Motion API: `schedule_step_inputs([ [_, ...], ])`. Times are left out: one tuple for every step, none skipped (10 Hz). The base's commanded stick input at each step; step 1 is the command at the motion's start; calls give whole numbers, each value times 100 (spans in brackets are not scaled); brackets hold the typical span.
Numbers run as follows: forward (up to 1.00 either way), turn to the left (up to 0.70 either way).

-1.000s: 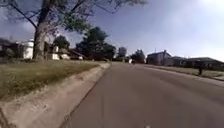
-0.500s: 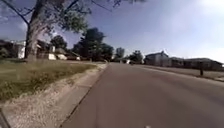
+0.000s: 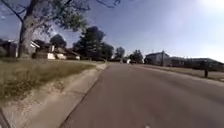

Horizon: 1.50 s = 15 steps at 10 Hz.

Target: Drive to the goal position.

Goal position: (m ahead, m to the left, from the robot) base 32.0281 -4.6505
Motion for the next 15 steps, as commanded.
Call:
schedule_step_inputs([
  [100,0],
  [100,0],
  [100,0],
  [100,0],
  [100,0],
  [100,0],
  [100,0],
  [100,0],
  [100,0],
  [100,-28],
  [100,-2],
  [100,-1],
  [100,0],
  [100,0],
  [100,0],
])
